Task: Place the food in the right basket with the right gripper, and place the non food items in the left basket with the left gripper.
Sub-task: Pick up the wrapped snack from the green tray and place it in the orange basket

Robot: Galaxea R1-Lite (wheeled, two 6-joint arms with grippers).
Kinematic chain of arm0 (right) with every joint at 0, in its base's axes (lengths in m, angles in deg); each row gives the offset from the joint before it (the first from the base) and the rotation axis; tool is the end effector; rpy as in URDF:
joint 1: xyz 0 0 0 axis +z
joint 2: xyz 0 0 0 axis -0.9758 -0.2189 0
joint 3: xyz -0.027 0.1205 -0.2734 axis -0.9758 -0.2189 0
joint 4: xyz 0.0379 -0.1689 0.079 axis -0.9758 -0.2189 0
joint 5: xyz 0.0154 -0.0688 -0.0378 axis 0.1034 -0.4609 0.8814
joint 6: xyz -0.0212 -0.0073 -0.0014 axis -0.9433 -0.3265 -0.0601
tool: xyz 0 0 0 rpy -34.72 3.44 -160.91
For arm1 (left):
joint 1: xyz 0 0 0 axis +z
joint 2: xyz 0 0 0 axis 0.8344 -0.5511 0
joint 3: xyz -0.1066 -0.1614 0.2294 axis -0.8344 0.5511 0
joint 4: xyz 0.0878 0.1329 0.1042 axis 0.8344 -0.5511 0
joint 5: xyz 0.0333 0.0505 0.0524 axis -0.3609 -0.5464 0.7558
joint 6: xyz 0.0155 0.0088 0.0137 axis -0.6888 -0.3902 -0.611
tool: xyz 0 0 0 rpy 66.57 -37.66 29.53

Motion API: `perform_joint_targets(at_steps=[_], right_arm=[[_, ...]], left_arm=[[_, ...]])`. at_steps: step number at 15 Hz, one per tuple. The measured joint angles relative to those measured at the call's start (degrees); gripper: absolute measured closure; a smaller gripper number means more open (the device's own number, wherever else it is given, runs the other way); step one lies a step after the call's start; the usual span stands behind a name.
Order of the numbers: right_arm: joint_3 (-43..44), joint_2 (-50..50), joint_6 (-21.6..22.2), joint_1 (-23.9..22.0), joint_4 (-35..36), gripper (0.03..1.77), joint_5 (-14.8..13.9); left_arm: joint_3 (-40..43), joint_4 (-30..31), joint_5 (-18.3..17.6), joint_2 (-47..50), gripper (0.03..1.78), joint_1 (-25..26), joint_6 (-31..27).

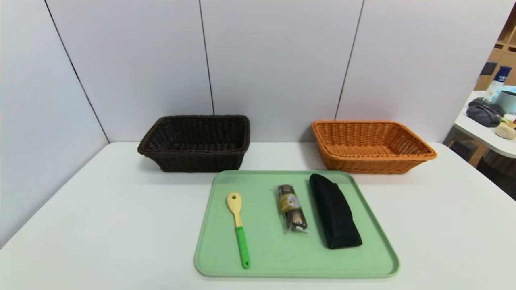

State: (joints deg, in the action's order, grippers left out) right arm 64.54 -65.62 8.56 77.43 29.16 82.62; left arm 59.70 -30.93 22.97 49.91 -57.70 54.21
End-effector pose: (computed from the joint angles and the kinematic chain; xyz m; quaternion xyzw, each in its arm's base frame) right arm -0.0230 -0.0001 0.0751 0.0160 0.0009 0.0000 0.9999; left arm -0.0229 0.0012 0.0756 -0.0432 -0.0019 0.0064 0.9990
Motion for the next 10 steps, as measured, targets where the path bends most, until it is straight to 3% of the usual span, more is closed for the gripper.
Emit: perform_joint_targets(at_steps=[10], right_arm=[[0.0,0.0,-0.2,0.0,-0.4,0.10,-0.1]], left_arm=[[0.0,0.0,0.1,0.0,0.12,0.0,0.2]])
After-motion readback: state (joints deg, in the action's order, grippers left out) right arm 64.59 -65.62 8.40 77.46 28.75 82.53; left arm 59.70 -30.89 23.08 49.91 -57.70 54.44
